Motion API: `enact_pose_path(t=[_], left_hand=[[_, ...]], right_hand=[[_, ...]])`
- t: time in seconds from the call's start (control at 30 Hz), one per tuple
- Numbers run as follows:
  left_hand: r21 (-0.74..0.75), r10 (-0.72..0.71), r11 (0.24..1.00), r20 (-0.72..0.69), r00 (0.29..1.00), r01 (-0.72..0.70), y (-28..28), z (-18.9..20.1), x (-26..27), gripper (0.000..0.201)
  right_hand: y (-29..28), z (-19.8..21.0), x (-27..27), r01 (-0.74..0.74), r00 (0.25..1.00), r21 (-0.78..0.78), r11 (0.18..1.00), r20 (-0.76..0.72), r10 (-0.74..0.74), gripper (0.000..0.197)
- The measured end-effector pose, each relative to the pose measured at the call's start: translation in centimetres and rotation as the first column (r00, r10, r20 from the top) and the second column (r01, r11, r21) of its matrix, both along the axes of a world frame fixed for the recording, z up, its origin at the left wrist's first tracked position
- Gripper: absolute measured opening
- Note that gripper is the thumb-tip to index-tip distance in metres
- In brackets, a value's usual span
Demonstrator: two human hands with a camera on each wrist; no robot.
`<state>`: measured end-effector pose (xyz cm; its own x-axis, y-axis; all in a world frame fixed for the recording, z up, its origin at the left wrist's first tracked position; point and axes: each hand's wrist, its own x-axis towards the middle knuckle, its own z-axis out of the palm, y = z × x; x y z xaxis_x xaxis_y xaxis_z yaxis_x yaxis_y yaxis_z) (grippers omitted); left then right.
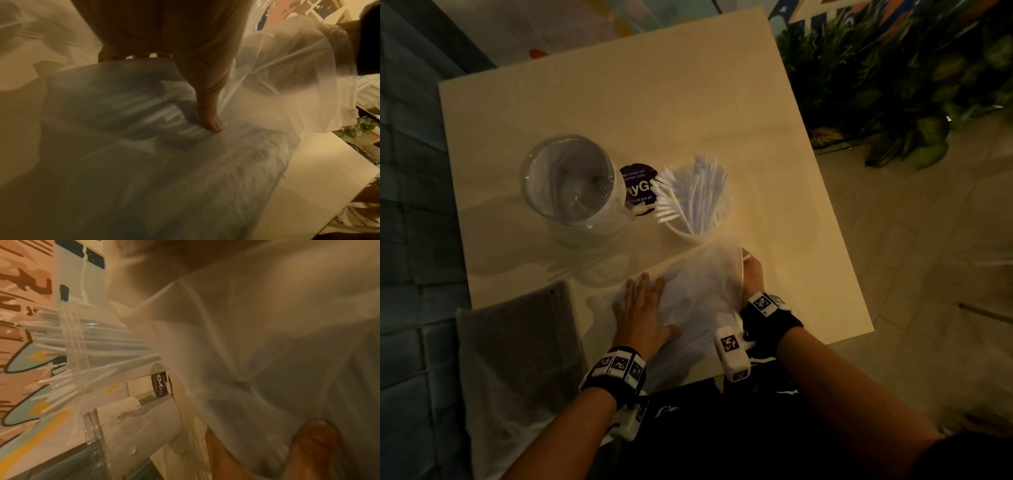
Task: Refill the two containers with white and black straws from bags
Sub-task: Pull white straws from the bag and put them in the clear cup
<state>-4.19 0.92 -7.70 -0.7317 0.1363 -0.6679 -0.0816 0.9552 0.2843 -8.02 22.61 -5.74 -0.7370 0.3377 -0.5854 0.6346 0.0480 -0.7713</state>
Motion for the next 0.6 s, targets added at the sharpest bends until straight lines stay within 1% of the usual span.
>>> enact_pose_path(t=[0.03, 0.1, 0.13, 0.23, 0.3, 0.33, 0.37, 0.4, 0.43, 0.47, 0.5, 0.53, 0.6], left_hand=[[0.005, 0.005, 1.0, -0.001, 1.0, -0.005, 0.0, 0.0, 0.0, 0.111], [0.003, 0.004, 1.0, -0.001, 1.0, -0.004, 0.0, 0.1, 0.0, 0.11], [-0.006, -0.001, 1.0, -0.001, 1.0, 0.001, 0.0, 0.1, 0.0, 0.11], [-0.029, -0.008, 1.0, 0.006, 1.0, 0.009, 0.1, 0.2, 0.0, 0.111], [-0.03, -0.004, 1.0, 0.017, 1.0, 0.005, 0.1, 0.2, -0.1, 0.112], [-0.031, -0.006, 0.999, 0.019, 1.0, 0.007, 0.1, 0.1, -0.1, 0.112], [-0.036, -0.011, 0.999, 0.018, 1.0, 0.012, 0.1, 0.0, -0.1, 0.112], [-0.042, -0.016, 0.999, 0.017, 1.0, 0.016, 0.0, -0.1, -0.1, 0.112], [-0.046, -0.017, 0.999, 0.016, 1.0, 0.018, 0.0, -0.1, -0.1, 0.112], [-0.047, -0.018, 0.999, 0.013, 1.0, 0.019, 0.0, -0.2, -0.1, 0.113], [-0.047, -0.02, 0.999, 0.006, 1.0, 0.02, 0.0, -0.1, 0.0, 0.113], [-0.043, -0.019, 0.999, -0.006, 1.0, 0.019, 0.0, -0.1, 0.0, 0.113], [-0.03, -0.016, 0.999, -0.019, 1.0, 0.015, 0.0, 0.0, 0.0, 0.11]], right_hand=[[0.0, -0.2, -0.1, -0.003, 1.0, 0.012, 1.0, 0.011, 0.003, 0.029], [0.2, 0.0, -0.4, 0.019, 0.999, -0.027, 0.999, 0.042, -0.018, 0.013], [0.3, 0.2, -0.6, 0.045, 0.997, -0.051, 0.998, 0.069, -0.042, 0.009], [0.9, 1.4, -1.0, 0.21, 0.971, -0.117, 0.971, 0.141, -0.193, 0.032], [1.2, 2.5, -1.5, 0.317, 0.942, -0.164, 0.934, 0.165, -0.291, 0.042], [1.3, 2.6, -1.7, 0.398, 0.915, -0.236, 0.887, 0.174, -0.364, 0.045], [1.5, 2.5, -1.9, 0.503, 0.864, -0.341, 0.794, 0.195, -0.464, 0.047], [1.8, 2.6, -2.2, 0.578, 0.812, -0.428, 0.695, 0.217, -0.541, 0.049], [2.1, 2.5, -2.3, 0.606, 0.783, -0.486, 0.63, 0.221, -0.582, 0.051], [2.4, 2.5, -2.4, 0.616, 0.764, -0.517, 0.594, 0.21, -0.609, 0.053], [2.8, 2.7, -2.6, 0.617, 0.754, -0.542, 0.57, 0.202, -0.625, 0.055], [3.3, 3.1, -2.7, 0.606, 0.761, -0.549, 0.576, 0.187, -0.622, 0.056], [4.1, 4.0, -3.0, 0.567, 0.783, -0.546, 0.616, 0.125, -0.61, 0.057]])
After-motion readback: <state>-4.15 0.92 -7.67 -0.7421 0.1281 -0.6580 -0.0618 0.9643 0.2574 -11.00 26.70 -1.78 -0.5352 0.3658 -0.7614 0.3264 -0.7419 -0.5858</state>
